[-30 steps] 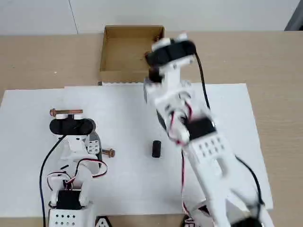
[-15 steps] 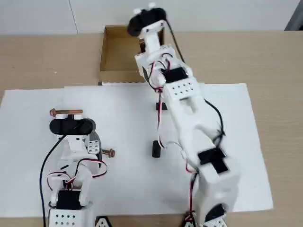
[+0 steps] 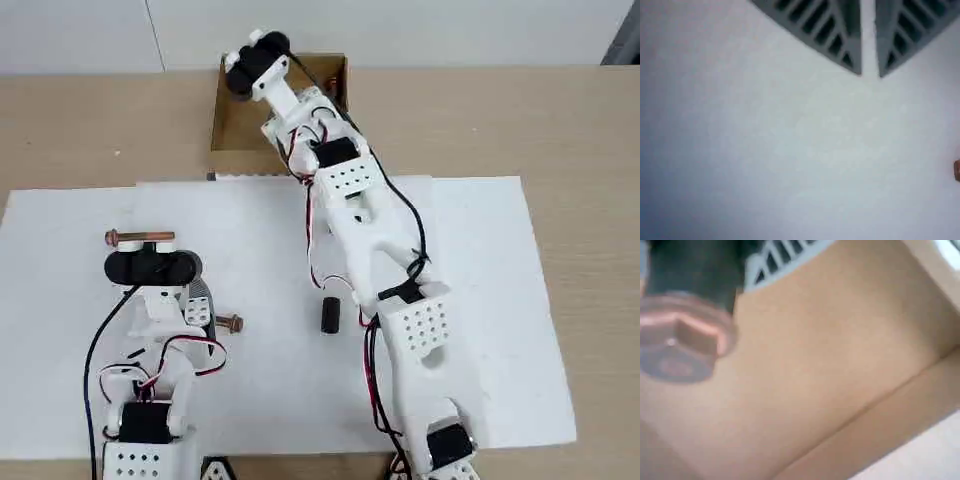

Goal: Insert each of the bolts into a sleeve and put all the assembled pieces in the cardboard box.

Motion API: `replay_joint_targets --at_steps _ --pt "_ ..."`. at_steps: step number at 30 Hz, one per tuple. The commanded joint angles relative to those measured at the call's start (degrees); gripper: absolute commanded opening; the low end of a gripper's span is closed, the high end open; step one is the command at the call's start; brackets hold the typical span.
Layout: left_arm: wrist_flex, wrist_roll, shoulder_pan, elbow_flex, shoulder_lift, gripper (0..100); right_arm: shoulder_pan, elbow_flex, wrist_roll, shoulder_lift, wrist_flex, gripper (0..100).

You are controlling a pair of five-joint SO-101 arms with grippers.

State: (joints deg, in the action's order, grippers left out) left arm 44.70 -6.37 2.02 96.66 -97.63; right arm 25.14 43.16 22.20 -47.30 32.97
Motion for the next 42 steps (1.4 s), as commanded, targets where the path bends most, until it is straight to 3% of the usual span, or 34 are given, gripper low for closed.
replay_joint_targets --at_steps 1,4,16,22,32,42 --pt "-1.23 0.18 0.18 -0.22 -0.62 1 0.31 4.57 0.53 1.36 -0.04 9.0" --pt "-1.23 0.18 0.18 -0.22 -0.62 1 0.31 4.57 0.44 1.45 1.71 15.0" --pt "-1.23 0.18 0.18 -0.22 -0.62 1 0.04 4.75 0.44 5.32 3.12 14.1" --pt "-1.23 0.18 0.18 -0.22 -0.62 1 -0.13 6.33 0.35 9.8 15.43 0.0" --pt "-1.23 0.18 0.18 -0.22 -0.62 1 -0.92 6.33 0.09 21.14 39.87 0.2" --pt "-1.23 0.18 0.18 -0.22 -0.62 1 -0.57 6.33 -14.51 29.58 58.95 0.3"
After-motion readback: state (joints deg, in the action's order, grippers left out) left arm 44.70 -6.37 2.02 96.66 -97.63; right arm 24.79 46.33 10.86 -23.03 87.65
